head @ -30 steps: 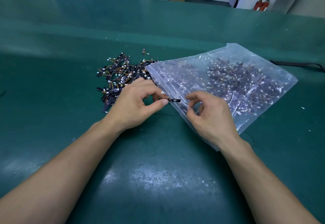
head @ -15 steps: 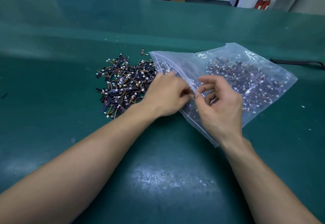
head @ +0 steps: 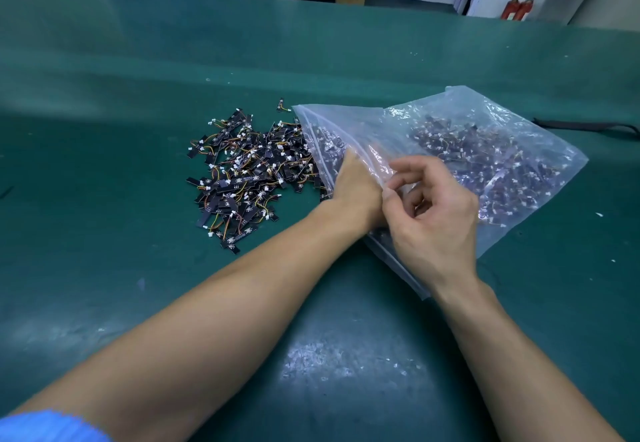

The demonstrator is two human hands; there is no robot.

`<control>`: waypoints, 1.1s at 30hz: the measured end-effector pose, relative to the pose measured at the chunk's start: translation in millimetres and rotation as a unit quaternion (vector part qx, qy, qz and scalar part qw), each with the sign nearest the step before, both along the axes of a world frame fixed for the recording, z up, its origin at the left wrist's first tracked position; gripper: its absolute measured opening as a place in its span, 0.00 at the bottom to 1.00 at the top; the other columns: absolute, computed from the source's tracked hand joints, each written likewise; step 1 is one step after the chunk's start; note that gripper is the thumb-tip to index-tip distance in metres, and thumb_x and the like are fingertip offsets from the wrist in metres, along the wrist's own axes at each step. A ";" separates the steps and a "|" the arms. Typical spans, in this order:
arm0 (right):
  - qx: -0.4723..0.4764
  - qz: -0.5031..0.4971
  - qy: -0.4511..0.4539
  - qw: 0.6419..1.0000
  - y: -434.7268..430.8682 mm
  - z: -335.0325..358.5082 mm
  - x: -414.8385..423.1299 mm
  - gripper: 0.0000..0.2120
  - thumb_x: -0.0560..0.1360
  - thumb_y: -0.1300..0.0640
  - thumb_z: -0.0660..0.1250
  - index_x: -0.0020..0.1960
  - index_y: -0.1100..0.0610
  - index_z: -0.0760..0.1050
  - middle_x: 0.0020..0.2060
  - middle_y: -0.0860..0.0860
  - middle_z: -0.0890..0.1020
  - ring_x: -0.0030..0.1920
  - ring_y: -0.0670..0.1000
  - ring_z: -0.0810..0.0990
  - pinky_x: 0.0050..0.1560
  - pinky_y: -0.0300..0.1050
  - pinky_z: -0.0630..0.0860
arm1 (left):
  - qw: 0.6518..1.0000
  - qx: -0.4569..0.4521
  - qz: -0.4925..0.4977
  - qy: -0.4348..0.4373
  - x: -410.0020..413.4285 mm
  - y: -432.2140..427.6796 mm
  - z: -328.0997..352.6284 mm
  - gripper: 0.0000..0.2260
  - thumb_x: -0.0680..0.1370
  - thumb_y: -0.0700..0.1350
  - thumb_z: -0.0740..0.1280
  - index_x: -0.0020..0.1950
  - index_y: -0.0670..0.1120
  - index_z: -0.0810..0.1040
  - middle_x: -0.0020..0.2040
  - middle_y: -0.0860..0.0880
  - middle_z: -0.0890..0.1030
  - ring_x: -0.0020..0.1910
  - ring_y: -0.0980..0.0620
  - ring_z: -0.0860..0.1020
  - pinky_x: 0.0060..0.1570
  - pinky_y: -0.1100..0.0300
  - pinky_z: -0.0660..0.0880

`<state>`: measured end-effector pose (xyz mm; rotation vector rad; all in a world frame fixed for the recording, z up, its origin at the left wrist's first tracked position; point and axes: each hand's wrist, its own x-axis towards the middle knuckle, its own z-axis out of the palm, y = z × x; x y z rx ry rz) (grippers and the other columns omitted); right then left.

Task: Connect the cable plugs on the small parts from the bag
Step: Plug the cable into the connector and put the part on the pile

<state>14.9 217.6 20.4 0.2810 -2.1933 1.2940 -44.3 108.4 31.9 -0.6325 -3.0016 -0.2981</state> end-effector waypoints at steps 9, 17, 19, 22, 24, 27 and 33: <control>0.068 0.014 -0.069 0.995 -2.4 -8.3 -0.4 0.14 0.72 0.59 0.69 0.55 0.47 0.78 0.40 0.41 0.82 0.29 0.51 0.76 0.36 0.45 0.77 | 0.988 0.134 -0.001 0.078 26.6 -100.1 -11.5 0.04 0.79 0.54 0.67 0.46 0.56 0.78 0.39 0.59 0.70 0.46 0.53 0.65 0.52 0.51 0.68; 0.103 0.036 -0.148 0.983 -3.4 -14.3 -1.9 0.13 0.73 0.53 0.72 0.56 0.44 0.77 0.43 0.37 0.82 0.31 0.46 0.78 0.40 0.49 0.80 | 0.999 0.024 -0.005 0.037 26.9 -115.2 -22.1 0.18 0.80 0.61 0.63 0.70 0.63 0.75 0.49 0.56 0.70 0.54 0.51 0.67 0.54 0.54 0.62; 0.103 0.030 -0.153 0.982 -3.0 -15.1 -2.8 0.12 0.74 0.53 0.72 0.56 0.44 0.77 0.43 0.37 0.82 0.31 0.46 0.78 0.41 0.48 0.80 | 0.998 0.034 -0.008 0.046 29.5 -115.7 -21.4 0.20 0.79 0.62 0.62 0.71 0.62 0.74 0.49 0.57 0.70 0.53 0.52 0.67 0.53 0.54 0.63; 0.101 0.026 -0.158 0.982 -2.4 -15.6 -3.7 0.12 0.74 0.53 0.72 0.56 0.44 0.77 0.42 0.36 0.82 0.32 0.46 0.78 0.41 0.49 0.80 | 0.999 0.027 -0.017 0.031 33.4 -112.6 -21.4 0.22 0.79 0.63 0.61 0.73 0.62 0.72 0.50 0.56 0.71 0.54 0.52 0.66 0.55 0.52 0.65; 0.105 0.026 -0.163 0.981 -2.5 -15.5 -3.6 0.11 0.74 0.52 0.72 0.55 0.43 0.77 0.43 0.36 0.82 0.32 0.45 0.78 0.41 0.49 0.80 | 0.999 0.033 -0.015 0.024 33.7 -111.7 -21.2 0.20 0.79 0.63 0.63 0.69 0.62 0.76 0.50 0.56 0.73 0.53 0.52 0.67 0.58 0.51 0.67; 0.107 0.028 -0.164 0.980 -2.5 -15.6 -3.4 0.11 0.74 0.51 0.71 0.55 0.44 0.78 0.43 0.35 0.82 0.32 0.44 0.78 0.41 0.48 0.80 | 0.995 0.094 -0.003 0.038 34.3 -116.5 -18.6 0.14 0.75 0.63 0.69 0.55 0.59 0.84 0.45 0.58 0.76 0.49 0.53 0.68 0.57 0.50 0.70; 0.097 0.034 -0.169 0.980 -3.2 -16.1 -3.4 0.10 0.74 0.53 0.71 0.55 0.45 0.78 0.42 0.35 0.81 0.32 0.45 0.78 0.43 0.48 0.79 | 0.992 0.111 0.047 0.023 34.8 -125.1 -16.0 0.14 0.70 0.65 0.73 0.46 0.57 0.77 0.39 0.60 0.76 0.47 0.54 0.71 0.50 0.55 0.67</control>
